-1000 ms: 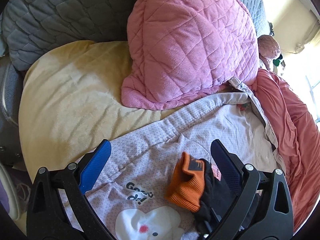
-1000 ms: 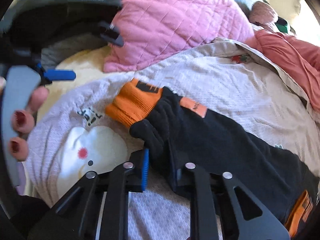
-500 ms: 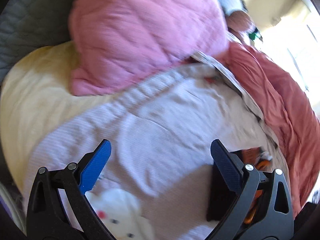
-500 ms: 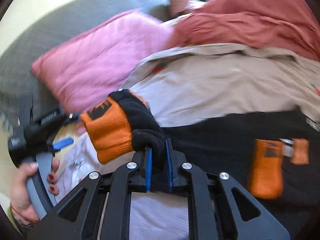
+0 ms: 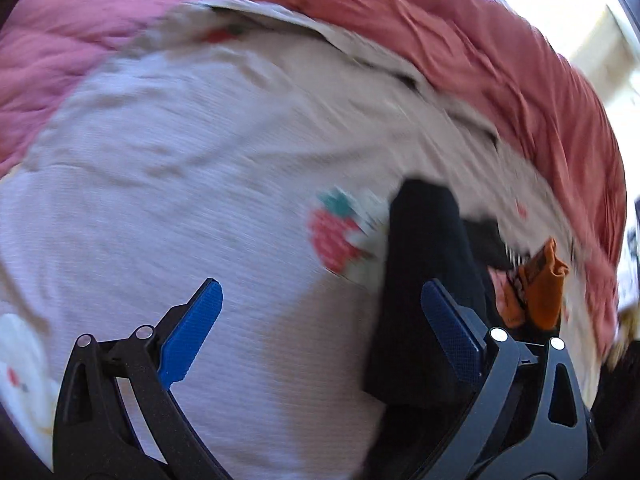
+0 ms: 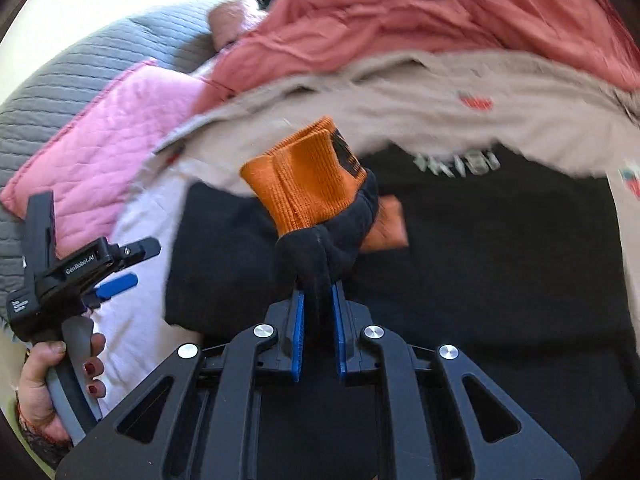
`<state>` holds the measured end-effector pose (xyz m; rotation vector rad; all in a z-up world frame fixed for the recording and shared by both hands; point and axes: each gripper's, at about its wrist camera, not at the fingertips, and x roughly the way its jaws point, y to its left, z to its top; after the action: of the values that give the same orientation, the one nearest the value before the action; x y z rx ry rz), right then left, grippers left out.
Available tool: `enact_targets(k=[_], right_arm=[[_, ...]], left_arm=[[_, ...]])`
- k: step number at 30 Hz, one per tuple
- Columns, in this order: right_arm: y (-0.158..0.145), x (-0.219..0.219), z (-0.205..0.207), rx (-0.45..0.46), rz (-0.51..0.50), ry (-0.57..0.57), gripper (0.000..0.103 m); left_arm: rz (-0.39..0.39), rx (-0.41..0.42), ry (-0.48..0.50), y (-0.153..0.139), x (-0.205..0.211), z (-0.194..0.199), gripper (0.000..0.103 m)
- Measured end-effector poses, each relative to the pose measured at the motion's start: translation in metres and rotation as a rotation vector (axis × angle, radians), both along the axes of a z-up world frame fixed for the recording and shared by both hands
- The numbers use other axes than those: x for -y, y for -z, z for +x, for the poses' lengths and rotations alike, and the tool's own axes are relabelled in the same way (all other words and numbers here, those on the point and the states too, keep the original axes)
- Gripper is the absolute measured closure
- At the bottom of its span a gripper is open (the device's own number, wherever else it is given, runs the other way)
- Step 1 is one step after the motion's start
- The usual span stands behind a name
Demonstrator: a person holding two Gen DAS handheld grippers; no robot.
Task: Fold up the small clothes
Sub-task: 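Lift the cuff and lay it on the folded shirt, open right tool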
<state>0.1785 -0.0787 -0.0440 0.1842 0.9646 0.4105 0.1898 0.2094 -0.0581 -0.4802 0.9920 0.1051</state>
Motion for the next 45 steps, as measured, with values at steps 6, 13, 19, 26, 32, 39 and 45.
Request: enact_targets(k=[6, 13, 19, 26, 32, 39, 45], right_arm=[[0.019, 0.031, -0.009, -0.078, -0.002, 0.063, 0.054], [0.005, 0.060, -0.009, -0.026, 0.069, 0.170, 0.032], [0.023, 0.080, 0.019, -0.129, 0.192, 0.239, 0.028], [0.034, 0.070, 0.038, -0.161, 0.209, 0.273, 0.066], [-0.001, 0.063, 0.036, -0.022, 0.149, 0.198, 0.081], [-0.046, 0.098, 0.030, 0.134, -0.050, 0.218, 0.081], [-0.040, 0.132, 0.032, 0.126, -0.199, 0.261, 0.081]], left_arm=[[0.071, -0.068, 0.116, 0.024, 0.037, 0.011, 0.009], [0.095, -0.058, 0.141, 0.024, 0.046, 0.014, 0.009], [0.060, -0.012, 0.144, 0.016, 0.042, 0.011, 0.009], [0.055, 0.025, 0.171, 0.008, 0.048, 0.011, 0.009], [0.010, 0.123, 0.128, -0.009, 0.033, 0.008, 0.009], [0.032, 0.163, 0.135, -0.015, 0.042, 0.005, 0.009], [0.104, 0.220, 0.215, -0.017, 0.075, 0.007, 0.009]])
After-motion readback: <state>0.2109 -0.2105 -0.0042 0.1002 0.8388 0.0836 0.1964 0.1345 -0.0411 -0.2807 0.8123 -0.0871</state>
